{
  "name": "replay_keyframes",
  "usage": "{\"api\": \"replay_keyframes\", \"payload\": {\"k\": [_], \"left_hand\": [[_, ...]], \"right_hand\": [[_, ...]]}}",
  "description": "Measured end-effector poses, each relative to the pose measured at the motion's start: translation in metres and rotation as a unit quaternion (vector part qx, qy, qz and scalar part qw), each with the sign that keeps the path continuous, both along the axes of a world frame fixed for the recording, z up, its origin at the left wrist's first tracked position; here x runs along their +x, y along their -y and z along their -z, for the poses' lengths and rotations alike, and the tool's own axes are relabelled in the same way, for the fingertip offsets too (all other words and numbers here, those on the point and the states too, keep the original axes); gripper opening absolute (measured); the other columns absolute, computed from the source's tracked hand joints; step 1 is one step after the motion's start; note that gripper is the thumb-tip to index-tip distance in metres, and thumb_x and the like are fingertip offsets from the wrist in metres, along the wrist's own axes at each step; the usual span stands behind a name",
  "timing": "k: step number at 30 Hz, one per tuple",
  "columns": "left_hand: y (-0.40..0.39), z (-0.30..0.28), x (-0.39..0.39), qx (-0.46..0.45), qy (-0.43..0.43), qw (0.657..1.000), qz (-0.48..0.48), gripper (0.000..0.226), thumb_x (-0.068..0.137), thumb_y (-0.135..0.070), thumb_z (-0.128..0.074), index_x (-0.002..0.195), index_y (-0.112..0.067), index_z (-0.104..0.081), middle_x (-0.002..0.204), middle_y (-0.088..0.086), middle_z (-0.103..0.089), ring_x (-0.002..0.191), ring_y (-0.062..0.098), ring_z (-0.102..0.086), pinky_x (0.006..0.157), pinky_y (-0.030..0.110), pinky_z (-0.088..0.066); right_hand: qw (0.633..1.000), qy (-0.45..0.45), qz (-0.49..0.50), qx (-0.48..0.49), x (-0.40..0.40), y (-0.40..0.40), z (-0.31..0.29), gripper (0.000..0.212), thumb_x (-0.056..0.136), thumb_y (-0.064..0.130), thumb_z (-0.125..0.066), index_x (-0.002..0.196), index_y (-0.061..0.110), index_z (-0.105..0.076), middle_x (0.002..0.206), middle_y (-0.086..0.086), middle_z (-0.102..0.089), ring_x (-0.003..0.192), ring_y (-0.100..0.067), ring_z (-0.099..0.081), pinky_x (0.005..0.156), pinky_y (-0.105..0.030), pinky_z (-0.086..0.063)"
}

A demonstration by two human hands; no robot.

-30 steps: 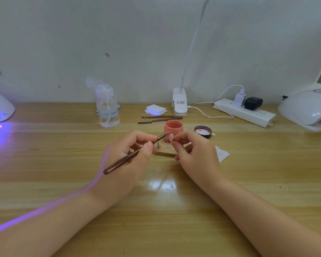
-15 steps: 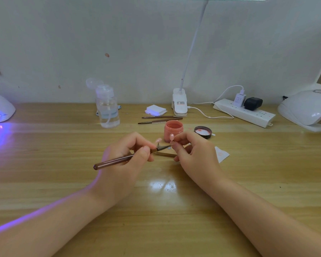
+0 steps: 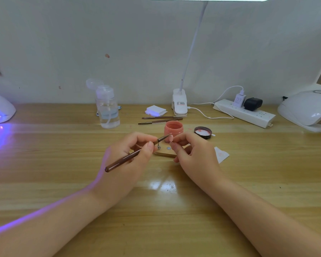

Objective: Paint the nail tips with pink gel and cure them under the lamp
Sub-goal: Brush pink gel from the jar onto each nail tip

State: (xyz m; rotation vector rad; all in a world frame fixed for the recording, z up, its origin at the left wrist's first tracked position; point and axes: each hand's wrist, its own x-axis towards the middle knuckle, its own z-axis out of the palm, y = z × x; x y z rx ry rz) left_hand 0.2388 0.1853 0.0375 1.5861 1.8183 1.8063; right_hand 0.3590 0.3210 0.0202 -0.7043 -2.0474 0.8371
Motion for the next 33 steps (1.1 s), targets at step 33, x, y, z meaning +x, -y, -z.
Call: {"api": "replay_keyframes", "payload": {"k": [33], "left_hand": [[0.0007,-0.0032,-0.0006,-0.033,0.022,0.999,0.002,0.019,0.086,-0.019,-0.064,0.084,-0.035,-0.073,0.08,-0.004,-0.072,0.07,0.016,-0.063,0.058,0.021,-0.048]], "right_hand": [[1.0,0.016,0.014,0.022,0.0005,0.0015,-0.0005,0.005,0.09,0.017,-0.066,0.087,0.021,-0.066,0.08,0.011,-0.066,0.065,-0.016,-0.065,0.065,-0.029,-0.049]]}}
